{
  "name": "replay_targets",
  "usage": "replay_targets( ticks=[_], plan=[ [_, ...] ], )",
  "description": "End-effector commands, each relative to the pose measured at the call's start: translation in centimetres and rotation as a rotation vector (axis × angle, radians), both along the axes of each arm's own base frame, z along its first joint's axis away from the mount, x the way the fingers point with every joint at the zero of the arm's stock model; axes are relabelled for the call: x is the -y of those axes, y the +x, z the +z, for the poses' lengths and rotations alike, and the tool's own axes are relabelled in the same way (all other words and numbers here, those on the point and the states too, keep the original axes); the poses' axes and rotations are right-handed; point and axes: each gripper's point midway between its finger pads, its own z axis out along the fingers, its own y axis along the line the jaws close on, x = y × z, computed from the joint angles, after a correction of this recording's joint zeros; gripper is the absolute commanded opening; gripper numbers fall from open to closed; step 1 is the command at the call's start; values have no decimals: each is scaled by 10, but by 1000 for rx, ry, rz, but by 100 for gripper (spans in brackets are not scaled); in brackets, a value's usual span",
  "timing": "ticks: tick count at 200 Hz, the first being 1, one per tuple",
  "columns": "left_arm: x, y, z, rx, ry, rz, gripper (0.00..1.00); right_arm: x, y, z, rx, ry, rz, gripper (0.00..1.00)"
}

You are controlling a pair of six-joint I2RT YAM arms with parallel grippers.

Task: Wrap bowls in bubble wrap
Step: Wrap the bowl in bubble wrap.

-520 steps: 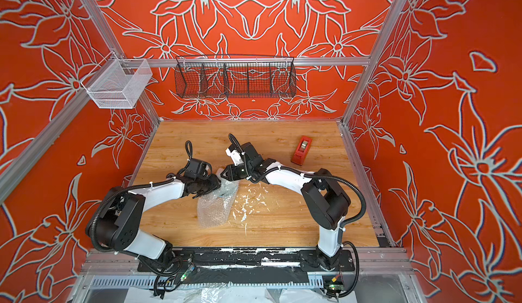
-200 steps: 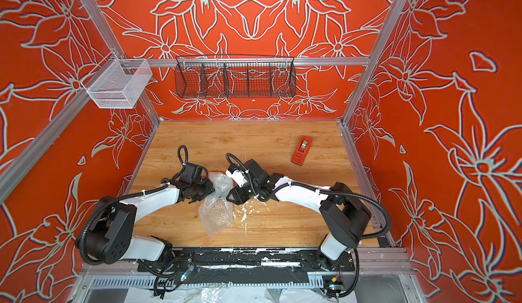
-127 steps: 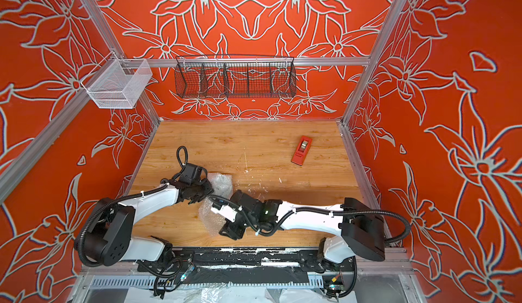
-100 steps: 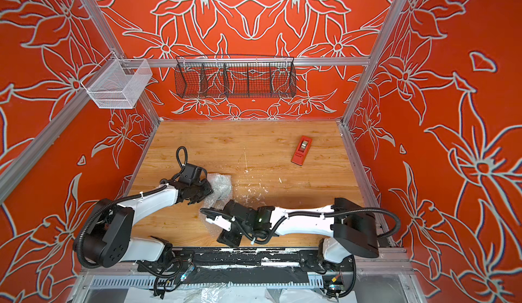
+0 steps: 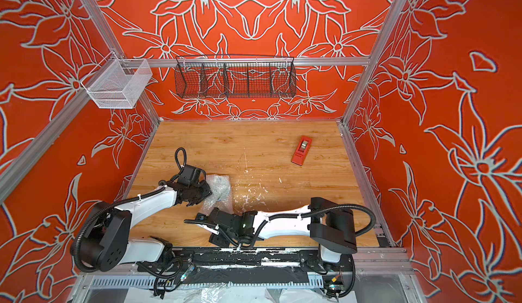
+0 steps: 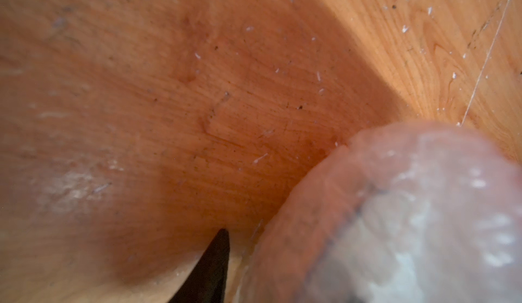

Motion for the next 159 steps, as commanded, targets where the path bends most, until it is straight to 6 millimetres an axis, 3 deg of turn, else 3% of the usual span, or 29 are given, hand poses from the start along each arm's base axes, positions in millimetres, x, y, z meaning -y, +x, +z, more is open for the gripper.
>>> replay_targets(
  ticks=[1,33,55,87,107,127,159],
  plan=[
    [-12,-22,-13,-82,40,25,44,-10,3,-5,30,-10,18,60],
    [-12,-22,-14,-83,40,21,44,-10,6,-18,31,-31,-3,54],
    [-11,-22,-16,-82,40,13,44,-7,12,-16,54,-43,-29,43],
    [-11,-26,-21,-89,38,3,43,-3,25,-1,109,-11,-73,16],
    [-13,-29,-22,-87,44,1,43,0,35,13,143,-3,-91,5],
    [-14,-31,-21,-81,48,0,43,5,50,31,178,3,-112,0],
    [-16,-33,-17,-66,53,0,42,12,79,59,262,-21,-142,0]
  ],
)
